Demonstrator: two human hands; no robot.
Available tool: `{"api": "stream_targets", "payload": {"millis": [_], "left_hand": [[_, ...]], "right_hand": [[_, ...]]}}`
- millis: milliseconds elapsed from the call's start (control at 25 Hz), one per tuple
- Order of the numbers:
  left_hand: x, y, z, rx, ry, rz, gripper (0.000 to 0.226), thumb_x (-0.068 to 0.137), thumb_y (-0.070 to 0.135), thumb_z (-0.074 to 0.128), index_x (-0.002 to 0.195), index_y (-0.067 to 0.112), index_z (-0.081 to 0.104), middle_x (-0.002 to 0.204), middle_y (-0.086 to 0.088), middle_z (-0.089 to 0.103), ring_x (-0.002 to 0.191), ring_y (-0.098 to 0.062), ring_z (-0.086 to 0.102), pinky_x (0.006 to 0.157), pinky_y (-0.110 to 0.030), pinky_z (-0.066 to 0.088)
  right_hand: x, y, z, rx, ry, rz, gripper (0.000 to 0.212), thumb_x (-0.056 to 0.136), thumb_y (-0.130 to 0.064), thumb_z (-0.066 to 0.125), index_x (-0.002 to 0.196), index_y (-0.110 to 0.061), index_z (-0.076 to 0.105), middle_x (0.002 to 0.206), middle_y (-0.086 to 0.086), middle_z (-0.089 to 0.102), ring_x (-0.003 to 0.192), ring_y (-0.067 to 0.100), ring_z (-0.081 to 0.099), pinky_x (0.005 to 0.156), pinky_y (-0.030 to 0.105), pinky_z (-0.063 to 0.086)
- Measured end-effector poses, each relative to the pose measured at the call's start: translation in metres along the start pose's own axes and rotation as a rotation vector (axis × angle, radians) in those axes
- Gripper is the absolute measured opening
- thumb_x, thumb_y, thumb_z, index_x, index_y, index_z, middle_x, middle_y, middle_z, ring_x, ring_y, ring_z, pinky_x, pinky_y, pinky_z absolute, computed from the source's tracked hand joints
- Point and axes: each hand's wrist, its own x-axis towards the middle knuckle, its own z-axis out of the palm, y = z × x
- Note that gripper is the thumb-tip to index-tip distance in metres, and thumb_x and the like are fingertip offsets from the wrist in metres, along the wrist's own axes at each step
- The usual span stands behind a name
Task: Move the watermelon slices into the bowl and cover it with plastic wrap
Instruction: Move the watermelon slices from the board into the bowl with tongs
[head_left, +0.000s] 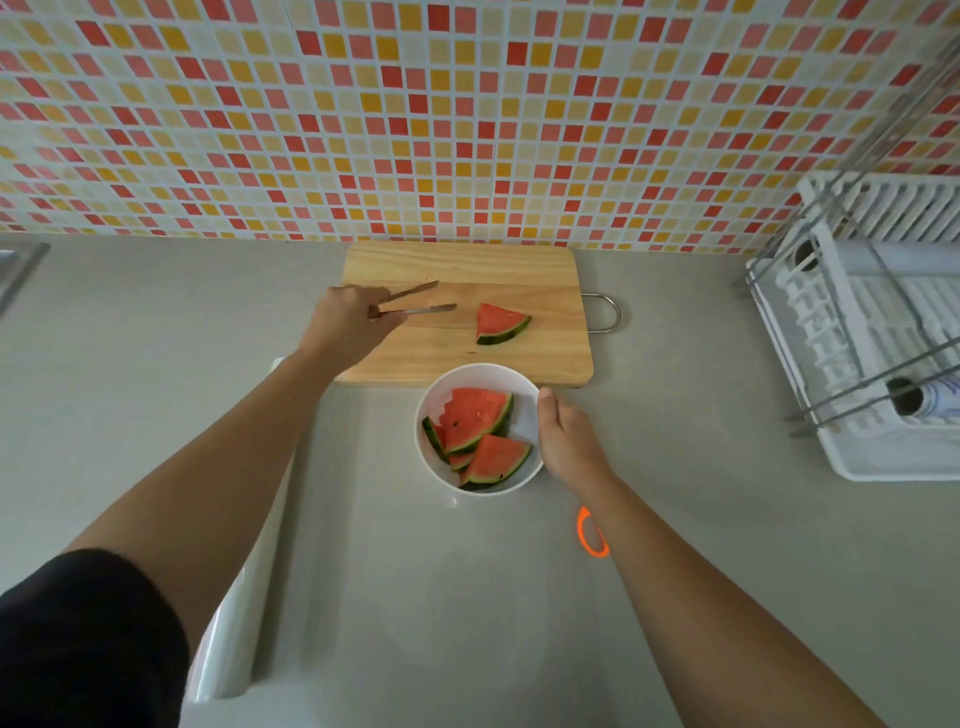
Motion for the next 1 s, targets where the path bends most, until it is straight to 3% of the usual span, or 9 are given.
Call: {"api": "stream_targets", "payload": {"millis": [80, 200, 320, 520, 680, 800, 1000], "left_hand": [[0.001, 0.002, -0.001, -0.296, -0.125, -0.221, 0.023, 0.083, 0.04, 0.068, 0.081, 0.018, 0.071, 0.064, 0.001, 0.063, 0.052, -0.01, 0.053, 0.048, -0.02, 0.041], [0.002, 0.0, 0.0, -0.677, -0.343, -0.518, 0.026, 0.08, 0.03, 0.074, 0.08, 0.004, 0.07, 0.059, -0.003, 0.052, 0.034, -0.006, 0.031, 0.033, -0.017, 0.025], [0.006, -0.001, 0.003, -0.648, -0.396, -0.493, 0.027, 0.079, 0.028, 0.075, 0.081, 0.001, 0.07, 0.063, -0.006, 0.049, 0.04, -0.011, 0.029, 0.035, -0.019, 0.024], [0.017, 0.017, 0.017, -0.579, -0.243, -0.444, 0.027, 0.075, 0.038, 0.077, 0.07, 0.013, 0.066, 0.07, -0.003, 0.057, 0.051, -0.016, 0.037, 0.045, -0.024, 0.033], [0.02, 0.022, 0.025, -0.68, -0.334, -0.506, 0.026, 0.078, 0.032, 0.076, 0.073, 0.008, 0.067, 0.066, -0.004, 0.053, 0.045, -0.012, 0.031, 0.04, -0.023, 0.027], [0.019, 0.017, 0.028, -0.832, -0.385, -0.583, 0.021, 0.081, 0.026, 0.073, 0.079, 0.006, 0.066, 0.063, -0.004, 0.045, 0.038, -0.008, 0.027, 0.034, -0.019, 0.021], [0.02, 0.011, 0.027, -0.905, -0.456, -0.534, 0.024, 0.081, 0.025, 0.072, 0.09, 0.003, 0.068, 0.063, -0.002, 0.043, 0.042, -0.008, 0.024, 0.035, -0.019, 0.018]], "right_hand": [[0.0, -0.001, 0.0, -0.004, 0.001, -0.001, 0.049, 0.098, -0.039, 0.026, 0.056, -0.019, 0.042, 0.058, -0.001, 0.049, 0.066, 0.024, 0.051, 0.061, 0.031, 0.031], [0.0, -0.002, 0.0, -0.008, 0.002, 0.004, 0.049, 0.098, -0.039, 0.025, 0.057, -0.018, 0.042, 0.059, 0.0, 0.05, 0.064, 0.022, 0.05, 0.058, 0.032, 0.031], [0.0, -0.002, 0.0, -0.003, 0.012, 0.007, 0.049, 0.098, -0.039, 0.026, 0.057, -0.017, 0.042, 0.058, 0.0, 0.05, 0.061, 0.02, 0.05, 0.053, 0.03, 0.034], [0.0, -0.002, 0.001, -0.005, 0.003, 0.006, 0.049, 0.098, -0.04, 0.025, 0.058, -0.017, 0.043, 0.06, 0.0, 0.051, 0.061, 0.016, 0.05, 0.056, 0.032, 0.033], [0.0, -0.002, 0.001, 0.002, 0.011, -0.004, 0.048, 0.098, -0.04, 0.026, 0.057, -0.02, 0.042, 0.059, -0.002, 0.049, 0.061, 0.017, 0.05, 0.053, 0.028, 0.034], [0.001, -0.002, 0.001, 0.001, 0.004, -0.01, 0.046, 0.098, -0.038, 0.026, 0.06, -0.021, 0.044, 0.062, -0.001, 0.051, 0.068, 0.023, 0.052, 0.06, 0.031, 0.033], [0.0, -0.001, 0.001, 0.015, 0.01, -0.012, 0.046, 0.098, -0.038, 0.027, 0.059, -0.021, 0.044, 0.062, -0.003, 0.052, 0.068, 0.023, 0.053, 0.062, 0.031, 0.032]]}}
